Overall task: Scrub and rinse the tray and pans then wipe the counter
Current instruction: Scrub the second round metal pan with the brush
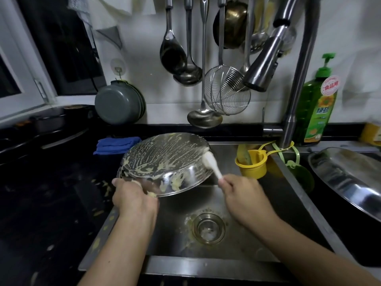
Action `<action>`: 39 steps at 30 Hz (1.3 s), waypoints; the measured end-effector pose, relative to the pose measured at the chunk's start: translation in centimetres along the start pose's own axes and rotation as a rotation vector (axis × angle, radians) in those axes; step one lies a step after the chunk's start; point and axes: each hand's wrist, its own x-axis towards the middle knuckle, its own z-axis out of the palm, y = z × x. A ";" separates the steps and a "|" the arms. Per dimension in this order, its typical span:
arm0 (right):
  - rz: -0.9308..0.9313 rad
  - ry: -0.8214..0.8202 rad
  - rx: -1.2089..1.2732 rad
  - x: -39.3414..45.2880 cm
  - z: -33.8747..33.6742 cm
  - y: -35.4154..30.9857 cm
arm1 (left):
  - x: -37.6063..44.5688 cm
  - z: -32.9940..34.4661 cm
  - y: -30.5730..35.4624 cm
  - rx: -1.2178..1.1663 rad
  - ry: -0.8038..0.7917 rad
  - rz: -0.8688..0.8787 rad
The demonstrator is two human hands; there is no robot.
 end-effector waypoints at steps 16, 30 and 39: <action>-0.030 -0.199 0.063 -0.3 -3.3 0.1 | -3.0 -9.4 10.1 0.400 -0.038 0.056; -0.536 -0.419 -0.090 -8.6 -1.1 -6.5 | -1.0 -14.1 20.1 1.369 -0.002 0.188; -0.660 -0.420 -0.405 -7.9 -2.1 -12.1 | -2.8 -13.7 17.2 2.196 -0.290 0.649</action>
